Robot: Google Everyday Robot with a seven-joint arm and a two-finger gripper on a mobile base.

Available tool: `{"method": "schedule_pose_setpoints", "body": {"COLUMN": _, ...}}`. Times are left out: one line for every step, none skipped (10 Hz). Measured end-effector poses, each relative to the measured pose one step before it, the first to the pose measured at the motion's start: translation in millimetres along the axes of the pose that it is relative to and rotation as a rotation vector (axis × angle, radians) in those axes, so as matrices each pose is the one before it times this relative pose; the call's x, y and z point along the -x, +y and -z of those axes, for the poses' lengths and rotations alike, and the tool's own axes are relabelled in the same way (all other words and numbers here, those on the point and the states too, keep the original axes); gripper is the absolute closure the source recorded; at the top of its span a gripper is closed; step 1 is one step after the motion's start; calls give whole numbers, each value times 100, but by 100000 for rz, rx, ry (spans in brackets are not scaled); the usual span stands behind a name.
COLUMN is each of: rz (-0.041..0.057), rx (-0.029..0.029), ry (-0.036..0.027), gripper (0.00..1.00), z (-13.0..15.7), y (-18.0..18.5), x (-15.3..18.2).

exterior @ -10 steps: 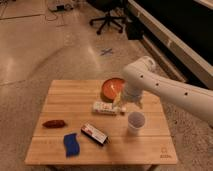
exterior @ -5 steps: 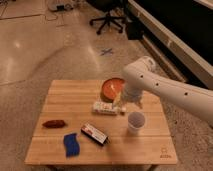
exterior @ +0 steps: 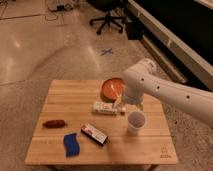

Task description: Push the eraser across the table

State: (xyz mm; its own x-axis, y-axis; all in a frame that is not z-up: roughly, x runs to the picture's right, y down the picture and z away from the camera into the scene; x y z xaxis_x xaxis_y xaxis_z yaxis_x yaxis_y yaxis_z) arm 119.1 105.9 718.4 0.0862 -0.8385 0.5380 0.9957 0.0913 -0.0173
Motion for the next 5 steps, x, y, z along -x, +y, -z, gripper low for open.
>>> {"method": "schedule_pose_setpoints", "body": {"rz": -875, "rx": 501, "ry": 977, "gripper": 20, "z": -420, "y": 415, "x": 1333}}
{"method": "schedule_pose_setpoints", "body": {"rz": -690, "rx": 87, "ry": 541, "gripper": 20, "z": -344, "y": 232, "x": 1163}}
{"method": "schedule_pose_setpoints", "body": {"rz": -941, "rx": 102, "ry": 172, "gripper": 20, "z": -415, "y": 337, "x": 1411}}
{"method": "schedule_pose_setpoints", "body": {"rz": -1196, "rx": 90, "ry": -129, "gripper": 20, "z": -362, "y": 407, "x": 1343}}
{"method": "schedule_pose_setpoints", "body": {"rz": -929, "rx": 218, "ry": -215, "gripper": 20, "z": -242, "y": 369, "x": 987}}
